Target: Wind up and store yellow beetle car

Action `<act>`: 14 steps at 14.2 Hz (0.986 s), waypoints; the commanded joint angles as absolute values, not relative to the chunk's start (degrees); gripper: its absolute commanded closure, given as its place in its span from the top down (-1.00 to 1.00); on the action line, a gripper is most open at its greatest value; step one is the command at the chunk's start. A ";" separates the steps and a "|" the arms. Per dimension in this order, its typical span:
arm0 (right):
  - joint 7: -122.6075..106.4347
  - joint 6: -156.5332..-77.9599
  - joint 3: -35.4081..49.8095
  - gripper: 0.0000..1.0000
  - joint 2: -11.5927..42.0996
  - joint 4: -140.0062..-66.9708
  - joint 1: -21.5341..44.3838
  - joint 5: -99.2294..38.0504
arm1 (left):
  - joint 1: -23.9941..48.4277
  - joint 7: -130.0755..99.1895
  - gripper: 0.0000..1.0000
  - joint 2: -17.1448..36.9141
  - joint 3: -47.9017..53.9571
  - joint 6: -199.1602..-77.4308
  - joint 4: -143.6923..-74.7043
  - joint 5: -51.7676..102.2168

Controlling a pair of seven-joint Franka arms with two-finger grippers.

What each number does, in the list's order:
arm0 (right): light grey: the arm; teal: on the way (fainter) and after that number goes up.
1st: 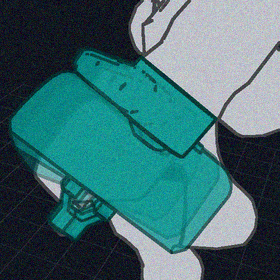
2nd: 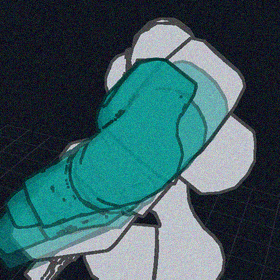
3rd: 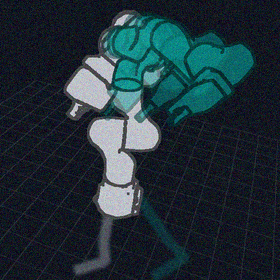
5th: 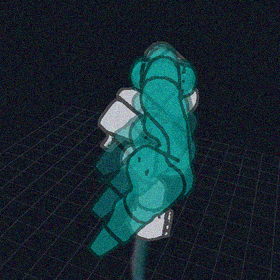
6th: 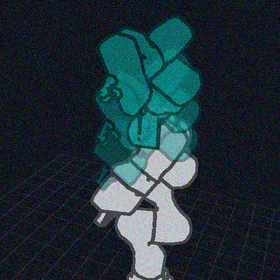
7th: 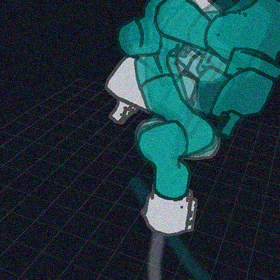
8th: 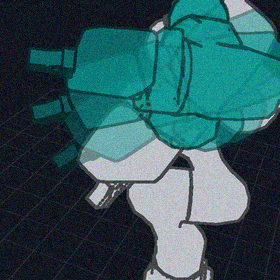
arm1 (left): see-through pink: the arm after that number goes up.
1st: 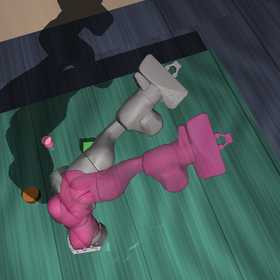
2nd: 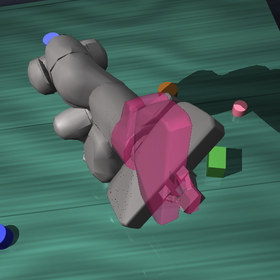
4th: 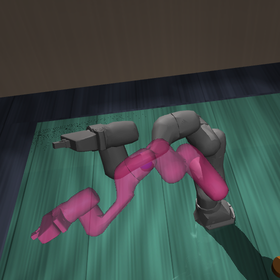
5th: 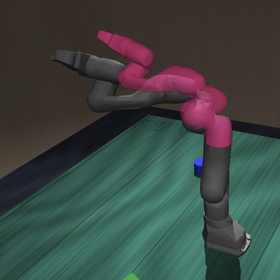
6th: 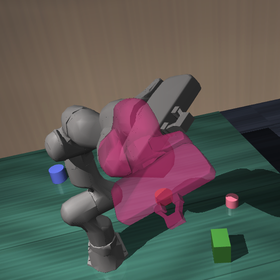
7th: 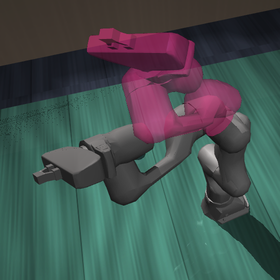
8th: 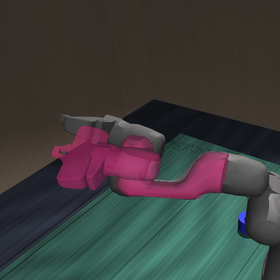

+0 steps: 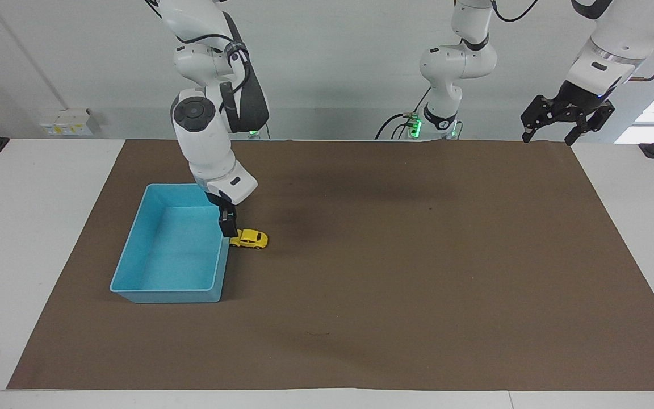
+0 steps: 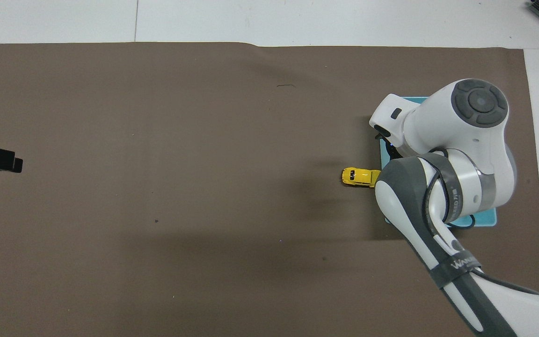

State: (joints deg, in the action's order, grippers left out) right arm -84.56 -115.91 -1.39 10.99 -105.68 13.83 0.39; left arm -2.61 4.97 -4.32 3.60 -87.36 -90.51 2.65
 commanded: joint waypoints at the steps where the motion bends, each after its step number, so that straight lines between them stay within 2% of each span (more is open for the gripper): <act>1: -83.94 -119.34 -1.05 1.00 10.72 -109.06 13.45 -0.09 | -2.46 4.74 1.00 -5.89 3.43 -88.42 -92.55 3.43; 5: -81.92 -122.43 -0.97 1.00 11.86 -111.09 13.71 -0.09 | -3.33 4.57 1.00 -6.06 3.08 -82.71 -91.93 3.34; 14: -80.42 -129.29 -0.88 1.00 14.15 -115.40 15.03 -0.09 | -3.34 4.66 1.00 -6.06 2.90 -82.79 -91.85 3.25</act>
State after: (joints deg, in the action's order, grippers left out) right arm -81.34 -127.97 -1.16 14.54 -114.17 15.24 0.34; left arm -2.73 4.90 -4.58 2.76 -83.29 -90.53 2.67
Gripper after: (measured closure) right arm 0.000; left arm 0.000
